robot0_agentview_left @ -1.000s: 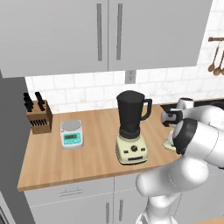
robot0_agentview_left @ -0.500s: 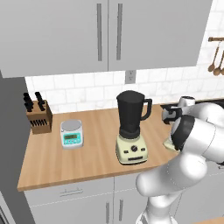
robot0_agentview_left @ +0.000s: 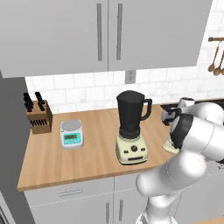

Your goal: Close the lid blender by securely placing the lid on top.

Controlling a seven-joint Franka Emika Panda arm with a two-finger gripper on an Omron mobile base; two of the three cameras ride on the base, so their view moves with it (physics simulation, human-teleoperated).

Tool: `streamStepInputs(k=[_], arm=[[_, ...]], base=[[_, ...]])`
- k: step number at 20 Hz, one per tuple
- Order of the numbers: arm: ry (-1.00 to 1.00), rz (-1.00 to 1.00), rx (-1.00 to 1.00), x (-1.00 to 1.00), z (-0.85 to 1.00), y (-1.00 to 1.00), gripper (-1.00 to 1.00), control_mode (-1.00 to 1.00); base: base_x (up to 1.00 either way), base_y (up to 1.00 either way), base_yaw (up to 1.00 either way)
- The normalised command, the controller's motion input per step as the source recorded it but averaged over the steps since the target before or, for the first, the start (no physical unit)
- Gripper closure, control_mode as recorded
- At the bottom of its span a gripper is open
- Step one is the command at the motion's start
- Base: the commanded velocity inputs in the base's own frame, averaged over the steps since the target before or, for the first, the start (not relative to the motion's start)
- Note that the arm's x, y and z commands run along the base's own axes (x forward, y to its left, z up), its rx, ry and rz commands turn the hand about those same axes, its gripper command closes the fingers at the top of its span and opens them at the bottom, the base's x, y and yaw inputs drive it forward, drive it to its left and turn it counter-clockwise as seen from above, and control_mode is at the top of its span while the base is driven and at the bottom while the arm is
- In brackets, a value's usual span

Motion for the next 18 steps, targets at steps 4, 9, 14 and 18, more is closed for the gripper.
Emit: streamStepInputs(k=[4,9,14,18], arm=[[0.0,0.0,0.0,-0.04,-0.19,-0.08,1.0,-1.0],[0.0,0.0,0.0,0.0,-0.01,0.0,1.0,-1.0],[-0.01,0.0,0.02,-0.02,0.13,0.0,1.0,-1.0],[-0.08,0.0,0.05,-0.07,0.51,0.0,1.0,-1.0]], base=[[0.0,0.0,0.0],[0.0,0.0,0.0],[0.0,0.0,0.0],[0.0,0.0,0.0]])
